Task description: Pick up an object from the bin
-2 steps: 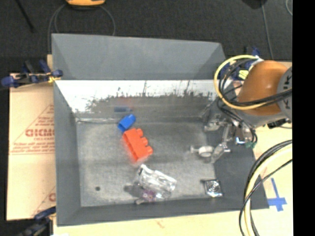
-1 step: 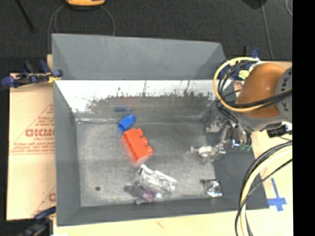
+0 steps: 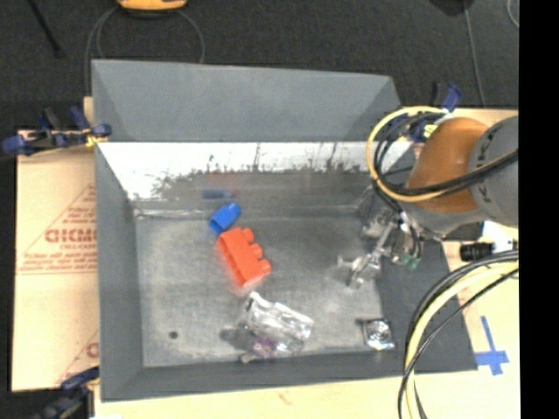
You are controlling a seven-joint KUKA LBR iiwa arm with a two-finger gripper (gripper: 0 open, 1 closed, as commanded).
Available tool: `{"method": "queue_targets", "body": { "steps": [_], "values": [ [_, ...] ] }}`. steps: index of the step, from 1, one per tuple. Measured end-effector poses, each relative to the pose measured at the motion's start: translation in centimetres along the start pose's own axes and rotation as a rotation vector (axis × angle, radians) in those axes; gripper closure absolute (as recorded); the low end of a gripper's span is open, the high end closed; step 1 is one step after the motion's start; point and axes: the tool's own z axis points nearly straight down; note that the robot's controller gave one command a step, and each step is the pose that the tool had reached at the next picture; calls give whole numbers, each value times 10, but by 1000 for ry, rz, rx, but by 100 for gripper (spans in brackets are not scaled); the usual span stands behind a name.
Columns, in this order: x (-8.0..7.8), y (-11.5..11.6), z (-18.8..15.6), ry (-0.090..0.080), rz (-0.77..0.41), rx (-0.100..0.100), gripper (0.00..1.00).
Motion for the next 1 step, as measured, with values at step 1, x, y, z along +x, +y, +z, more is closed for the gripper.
{"method": "queue_targets", "body": {
  "steps": [1],
  "values": [
    [3, 5, 0, -4, 132, -6, 0]
  ]
}}
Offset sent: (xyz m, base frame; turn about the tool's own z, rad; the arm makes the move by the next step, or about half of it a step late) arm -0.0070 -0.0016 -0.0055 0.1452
